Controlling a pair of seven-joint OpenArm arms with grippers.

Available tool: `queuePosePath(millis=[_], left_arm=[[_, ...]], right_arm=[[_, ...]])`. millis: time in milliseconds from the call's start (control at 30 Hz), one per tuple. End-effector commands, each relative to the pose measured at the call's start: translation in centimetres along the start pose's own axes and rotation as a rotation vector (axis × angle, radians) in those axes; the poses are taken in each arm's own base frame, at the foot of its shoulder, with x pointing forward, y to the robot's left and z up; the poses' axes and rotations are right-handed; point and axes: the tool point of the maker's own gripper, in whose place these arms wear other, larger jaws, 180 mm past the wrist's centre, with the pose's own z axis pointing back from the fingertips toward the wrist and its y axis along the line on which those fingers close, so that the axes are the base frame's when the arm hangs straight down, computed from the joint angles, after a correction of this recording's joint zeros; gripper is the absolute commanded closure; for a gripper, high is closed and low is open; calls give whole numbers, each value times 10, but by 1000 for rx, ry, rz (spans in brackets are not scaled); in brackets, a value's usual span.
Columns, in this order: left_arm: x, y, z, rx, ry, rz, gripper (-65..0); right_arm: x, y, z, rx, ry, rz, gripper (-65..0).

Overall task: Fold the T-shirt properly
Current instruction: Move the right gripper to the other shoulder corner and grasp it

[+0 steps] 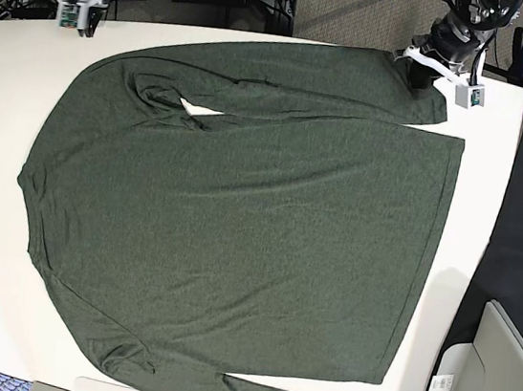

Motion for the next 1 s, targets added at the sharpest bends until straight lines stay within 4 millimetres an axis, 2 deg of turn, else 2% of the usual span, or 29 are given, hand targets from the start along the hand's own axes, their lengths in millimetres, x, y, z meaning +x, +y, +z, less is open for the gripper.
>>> queuePosePath(millis=[0,100,167,433,667,833,967], left_arm=[[11,-4,6,-12,-39,-23,0],[16,-10,13,-23,-57,-36,0],[20,-13,16,-30,-71,-42,0],[22,-14,17,-31,-78,-46,0],[33,2,21,12,-109,-37,0],[33,2,21,13,-110,-37,0],[32,1,21,8,-106,-38,0]], right_arm=[[10,-5,3,-1,-33,-27,-134],[12,-11,3,11,-39,-126,-218],[15,-16,3,15,-44,-148,-249],[27,-16,-3,50,-72,-214,-248],[33,-6,-19,88,-29,-295,-248],[29,0,-34,119,11,-386,-248],[16,1,-45,131,47,-473,-248]])
